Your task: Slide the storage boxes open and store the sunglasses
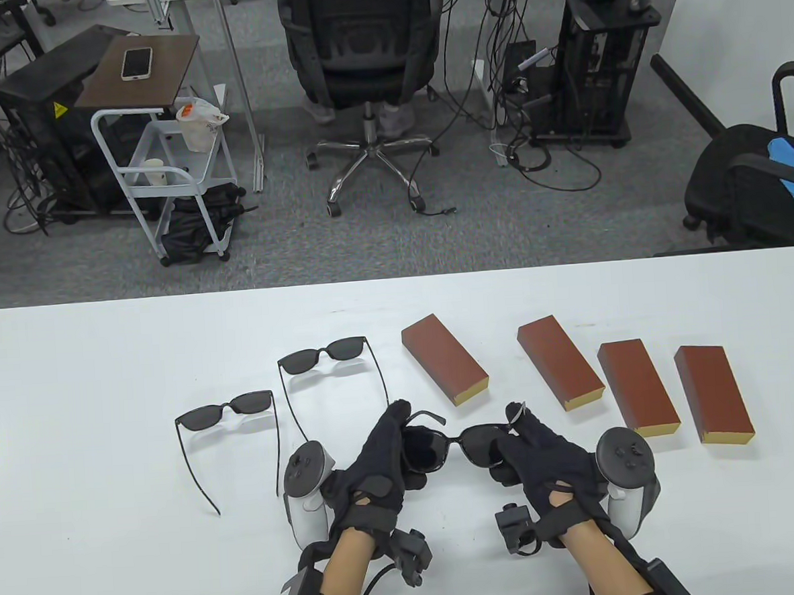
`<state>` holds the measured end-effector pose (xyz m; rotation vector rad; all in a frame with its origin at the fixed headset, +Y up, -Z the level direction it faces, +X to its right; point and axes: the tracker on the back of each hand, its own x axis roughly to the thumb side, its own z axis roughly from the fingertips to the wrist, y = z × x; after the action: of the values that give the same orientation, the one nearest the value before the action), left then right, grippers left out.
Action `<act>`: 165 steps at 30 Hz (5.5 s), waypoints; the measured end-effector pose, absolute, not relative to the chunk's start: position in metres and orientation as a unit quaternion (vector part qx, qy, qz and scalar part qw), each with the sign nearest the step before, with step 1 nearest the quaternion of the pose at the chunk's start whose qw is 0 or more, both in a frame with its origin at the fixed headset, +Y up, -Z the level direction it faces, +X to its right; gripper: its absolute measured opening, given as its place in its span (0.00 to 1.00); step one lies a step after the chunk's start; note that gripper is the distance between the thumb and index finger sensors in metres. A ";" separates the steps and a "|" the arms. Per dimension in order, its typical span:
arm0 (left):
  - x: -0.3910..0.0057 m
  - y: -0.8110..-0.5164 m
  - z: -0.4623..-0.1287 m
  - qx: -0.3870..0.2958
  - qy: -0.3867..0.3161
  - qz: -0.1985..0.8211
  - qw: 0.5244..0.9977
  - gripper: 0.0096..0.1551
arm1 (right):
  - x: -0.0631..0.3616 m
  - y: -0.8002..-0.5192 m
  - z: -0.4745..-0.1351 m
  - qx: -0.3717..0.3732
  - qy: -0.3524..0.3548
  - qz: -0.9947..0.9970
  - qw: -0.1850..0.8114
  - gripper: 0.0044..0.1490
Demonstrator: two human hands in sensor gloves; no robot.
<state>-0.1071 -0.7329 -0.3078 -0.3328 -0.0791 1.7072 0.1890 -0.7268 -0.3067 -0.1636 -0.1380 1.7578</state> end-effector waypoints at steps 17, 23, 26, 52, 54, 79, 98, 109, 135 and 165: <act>-0.116 -0.740 -0.301 -0.130 0.015 0.738 0.662 0.40 | 0.177 -0.732 -0.311 0.078 -0.027 0.729 0.679 0.47; -0.117 -0.740 -0.301 -0.110 0.033 0.712 0.693 0.37 | 0.180 -0.734 -0.310 0.062 -0.035 0.726 0.684 0.45; -0.117 -0.739 -0.301 -0.100 0.036 0.696 0.710 0.35 | 0.182 -0.735 -0.310 0.052 -0.038 0.724 0.687 0.42; -0.110 -0.743 -0.299 -0.113 0.001 0.727 0.677 0.39 | 0.192 -0.735 -0.308 -0.009 -0.046 0.721 0.691 0.30; -0.108 -0.743 -0.299 -0.120 -0.015 0.730 0.673 0.42 | 0.195 -0.735 -0.308 -0.016 -0.046 0.717 0.695 0.30; -0.099 -0.744 -0.300 -0.190 -0.099 0.746 0.631 0.46 | 0.210 -0.731 -0.310 -0.045 -0.067 0.781 0.620 0.25; -0.103 -0.753 -0.309 -0.185 -0.070 0.653 0.731 0.30 | 0.170 -0.699 -0.297 0.208 -0.150 0.910 0.327 0.30; -0.102 -0.759 -0.312 -0.211 -0.115 0.630 0.738 0.30 | 0.133 -0.699 -0.282 0.284 -0.197 0.928 0.141 0.24; -0.140 -0.715 -0.302 0.057 0.022 0.282 0.957 0.36 | 0.119 -0.752 -0.292 0.260 -0.018 0.965 0.016 0.24; -0.125 -0.704 -0.300 0.081 -0.041 0.170 0.981 0.47 | 0.230 -0.710 -0.422 -0.069 -0.041 0.996 -0.036 0.54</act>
<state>-0.1253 -0.7042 -0.2997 0.1630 -0.0832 0.3421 0.2303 -0.7098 -0.4220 -0.2226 -0.1326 3.2024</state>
